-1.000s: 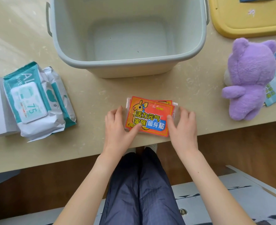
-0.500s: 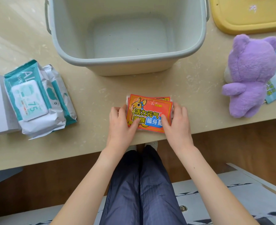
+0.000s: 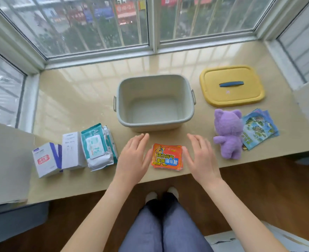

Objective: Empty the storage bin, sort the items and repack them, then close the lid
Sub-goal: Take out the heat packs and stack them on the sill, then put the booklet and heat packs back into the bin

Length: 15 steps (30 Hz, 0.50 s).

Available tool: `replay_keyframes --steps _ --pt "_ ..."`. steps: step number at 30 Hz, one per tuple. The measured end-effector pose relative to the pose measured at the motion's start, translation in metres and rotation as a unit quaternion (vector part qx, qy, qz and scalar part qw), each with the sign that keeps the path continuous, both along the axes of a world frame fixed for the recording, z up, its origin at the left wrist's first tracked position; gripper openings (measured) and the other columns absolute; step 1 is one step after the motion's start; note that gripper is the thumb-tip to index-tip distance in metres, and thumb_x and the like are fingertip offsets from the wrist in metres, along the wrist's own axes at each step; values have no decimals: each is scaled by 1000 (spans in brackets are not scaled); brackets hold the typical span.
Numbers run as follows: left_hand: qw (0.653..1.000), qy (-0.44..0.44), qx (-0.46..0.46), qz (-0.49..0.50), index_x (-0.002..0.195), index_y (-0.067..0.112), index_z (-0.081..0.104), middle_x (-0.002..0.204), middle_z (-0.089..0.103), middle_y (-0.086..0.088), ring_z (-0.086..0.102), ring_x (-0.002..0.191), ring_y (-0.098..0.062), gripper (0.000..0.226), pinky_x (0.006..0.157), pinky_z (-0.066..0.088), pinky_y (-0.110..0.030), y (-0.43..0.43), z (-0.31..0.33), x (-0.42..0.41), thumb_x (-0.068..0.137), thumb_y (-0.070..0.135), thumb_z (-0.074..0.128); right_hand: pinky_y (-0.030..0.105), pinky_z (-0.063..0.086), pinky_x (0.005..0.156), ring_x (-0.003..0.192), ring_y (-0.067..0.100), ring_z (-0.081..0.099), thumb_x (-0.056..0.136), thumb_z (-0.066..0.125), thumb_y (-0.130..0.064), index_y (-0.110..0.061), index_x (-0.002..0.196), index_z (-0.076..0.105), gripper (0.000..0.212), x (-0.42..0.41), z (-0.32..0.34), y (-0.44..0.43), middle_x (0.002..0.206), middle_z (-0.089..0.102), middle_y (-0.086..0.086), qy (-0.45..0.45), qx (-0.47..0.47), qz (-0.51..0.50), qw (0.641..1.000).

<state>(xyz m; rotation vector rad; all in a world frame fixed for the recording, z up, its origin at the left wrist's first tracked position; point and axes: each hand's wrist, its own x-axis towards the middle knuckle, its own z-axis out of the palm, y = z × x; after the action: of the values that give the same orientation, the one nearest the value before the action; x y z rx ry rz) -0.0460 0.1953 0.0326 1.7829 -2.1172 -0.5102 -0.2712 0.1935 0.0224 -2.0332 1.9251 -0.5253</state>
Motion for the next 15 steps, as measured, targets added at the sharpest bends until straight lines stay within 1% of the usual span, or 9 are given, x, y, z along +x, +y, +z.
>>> replay_keyframes --steps 3,7,10,15 --pt "999 -4 -36 3 134 7 52 130 57 -9 53 116 -26 53 96 45 -37 2 60 8 95 40 38 38 44 90 106 30 57 95 42 -40 -5 127 58 50 2 53 8 116 61 12 15 -33 13 999" --pt "994 1 -103 -19 128 4 56 122 60 -10 53 112 -26 47 97 38 -32 14 106 14 96 34 41 36 42 91 103 29 58 94 46 -37 -5 123 61 45 4 97 24 112 62 11 15 -93 4 996" --pt "994 -8 -99 -40 130 7 56 125 59 -6 53 113 -23 48 98 40 -32 29 109 15 97 37 39 38 44 91 102 29 57 94 47 -36 -6 121 62 43 3 104 41 111 62 10 26 -112 -5 993" --pt "996 -11 -54 -63 131 9 56 124 62 -6 56 111 -23 52 96 46 -36 45 85 5 96 41 36 41 50 88 103 27 58 93 47 -38 -6 120 63 45 -18 86 75 111 63 9 42 -85 -45 995"
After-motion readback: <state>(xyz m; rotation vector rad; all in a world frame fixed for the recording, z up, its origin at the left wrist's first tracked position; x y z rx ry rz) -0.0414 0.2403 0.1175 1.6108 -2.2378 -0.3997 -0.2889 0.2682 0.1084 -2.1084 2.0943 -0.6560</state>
